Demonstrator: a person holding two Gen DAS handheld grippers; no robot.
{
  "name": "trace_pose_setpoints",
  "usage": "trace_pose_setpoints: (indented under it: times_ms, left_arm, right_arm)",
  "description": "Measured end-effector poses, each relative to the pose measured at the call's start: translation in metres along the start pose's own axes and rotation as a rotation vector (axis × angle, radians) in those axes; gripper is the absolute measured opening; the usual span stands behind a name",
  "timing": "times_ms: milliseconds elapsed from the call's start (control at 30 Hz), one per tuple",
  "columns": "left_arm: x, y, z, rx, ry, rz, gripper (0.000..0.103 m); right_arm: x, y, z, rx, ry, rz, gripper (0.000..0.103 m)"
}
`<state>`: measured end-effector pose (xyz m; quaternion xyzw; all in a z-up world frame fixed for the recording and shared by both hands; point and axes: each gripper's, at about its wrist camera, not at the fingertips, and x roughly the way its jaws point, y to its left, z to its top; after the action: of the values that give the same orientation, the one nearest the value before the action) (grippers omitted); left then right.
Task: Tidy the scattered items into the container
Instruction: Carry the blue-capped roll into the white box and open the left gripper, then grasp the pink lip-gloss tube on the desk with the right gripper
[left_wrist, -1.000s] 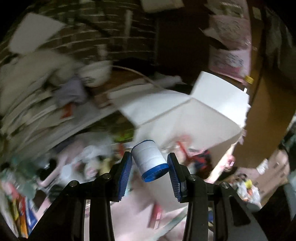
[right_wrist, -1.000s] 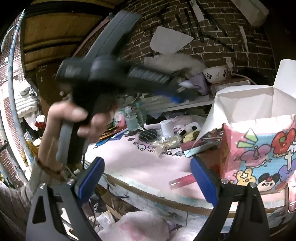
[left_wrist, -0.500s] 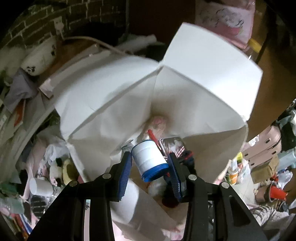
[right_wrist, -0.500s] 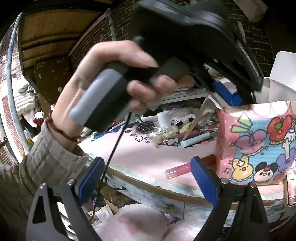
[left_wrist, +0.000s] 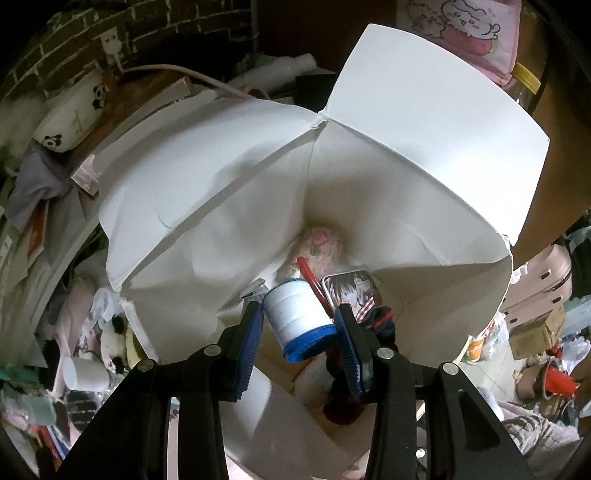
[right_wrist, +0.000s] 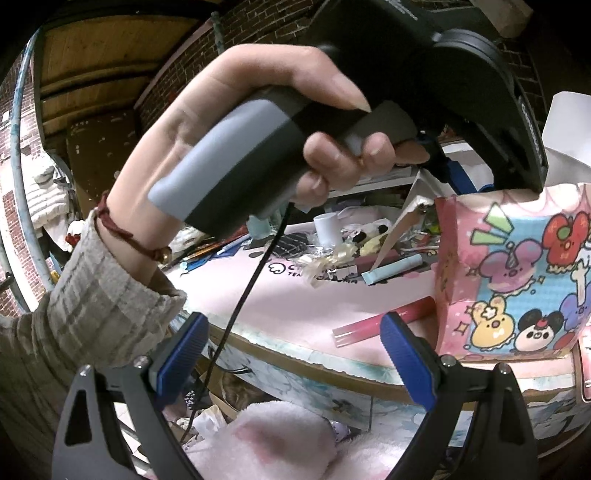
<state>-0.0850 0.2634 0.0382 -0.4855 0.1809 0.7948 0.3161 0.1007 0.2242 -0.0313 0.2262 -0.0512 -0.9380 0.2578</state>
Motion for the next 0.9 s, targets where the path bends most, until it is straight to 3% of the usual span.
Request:
trace_pose_setpoints:
  times_ms: [200, 267, 333, 500, 633, 800, 900]
  left_arm:
    - [-0.002, -0.003, -0.002, 0.008, -0.006, -0.009, 0.041]
    - [-0.004, -0.004, 0.001, 0.011, -0.023, -0.005, 0.058]
    - [-0.009, -0.004, -0.002, 0.014, -0.053, 0.001, 0.065]
    - [-0.032, 0.001, -0.012, 0.006, -0.134, 0.005, 0.068]
    - [-0.058, 0.011, -0.033, -0.006, -0.242, 0.057, 0.083]
    - [-0.083, 0.036, -0.071, -0.075, -0.364, 0.129, 0.085]
    - [-0.091, 0.053, -0.099, -0.150, -0.418, 0.174, 0.085]
  right_arm:
    - [0.002, -0.001, 0.001, 0.004, 0.005, -0.008, 0.093]
    - [0.003, -0.003, -0.001, 0.010, 0.006, -0.023, 0.093]
    - [0.005, -0.004, -0.004, 0.022, 0.004, -0.042, 0.093]
    - [0.010, -0.008, -0.013, 0.044, -0.022, -0.137, 0.093]
    - [0.024, -0.005, -0.019, 0.048, -0.017, -0.184, 0.093]
    - [0.045, -0.002, -0.021, 0.070, -0.019, -0.276, 0.092]
    - [0.057, -0.005, -0.022, 0.097, -0.023, -0.372, 0.086]
